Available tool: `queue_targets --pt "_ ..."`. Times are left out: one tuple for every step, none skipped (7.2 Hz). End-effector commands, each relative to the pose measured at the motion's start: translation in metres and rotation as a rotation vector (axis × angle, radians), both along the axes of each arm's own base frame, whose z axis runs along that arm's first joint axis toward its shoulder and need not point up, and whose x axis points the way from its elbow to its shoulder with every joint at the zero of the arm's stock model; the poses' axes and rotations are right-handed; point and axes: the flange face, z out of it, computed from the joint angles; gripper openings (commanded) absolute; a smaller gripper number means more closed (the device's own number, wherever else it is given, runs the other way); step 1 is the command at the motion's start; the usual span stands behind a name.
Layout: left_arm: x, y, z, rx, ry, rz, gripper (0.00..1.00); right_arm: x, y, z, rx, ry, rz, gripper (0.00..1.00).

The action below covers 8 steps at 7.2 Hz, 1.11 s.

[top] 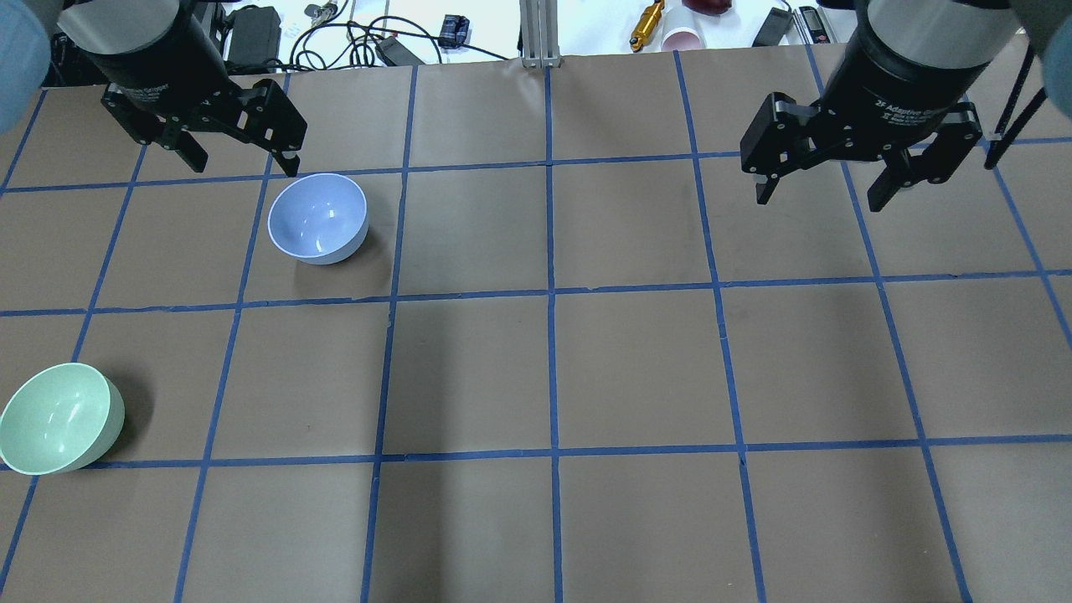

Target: Stack green bowl on blue bowl

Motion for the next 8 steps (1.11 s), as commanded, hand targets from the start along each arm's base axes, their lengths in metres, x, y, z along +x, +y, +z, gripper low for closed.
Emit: queue_targets --pt "0.004 -0.007 -0.008 0.014 -0.001 0.007 1.00 0.000 0.000 0.000 0.000 0.000 0.000 1.00" --pt "0.010 -0.006 -0.006 0.013 -0.008 0.014 1.00 0.000 0.000 0.000 0.000 0.000 0.000 1.00" --pt "0.020 -0.009 -0.009 0.023 -0.030 0.029 1.00 0.000 0.000 -0.001 0.000 0.000 0.000 1.00" --pt "0.049 -0.016 -0.017 0.038 -0.019 0.083 1.00 0.000 0.000 0.000 0.000 0.000 0.000 1.00" --pt "0.084 -0.017 -0.026 0.060 -0.017 0.132 1.00 0.000 0.000 0.000 0.000 0.000 0.000 1.00" --pt "0.128 -0.015 -0.039 0.086 -0.002 0.091 1.00 0.000 0.000 -0.001 0.000 0.000 0.000 1.00" --pt "0.164 -0.011 -0.051 0.102 0.005 0.077 1.00 0.000 0.000 -0.001 0.000 0.000 0.000 1.00" --pt "0.198 -0.005 -0.058 0.117 0.016 0.058 1.00 0.000 0.000 -0.001 0.000 0.000 0.000 1.00"
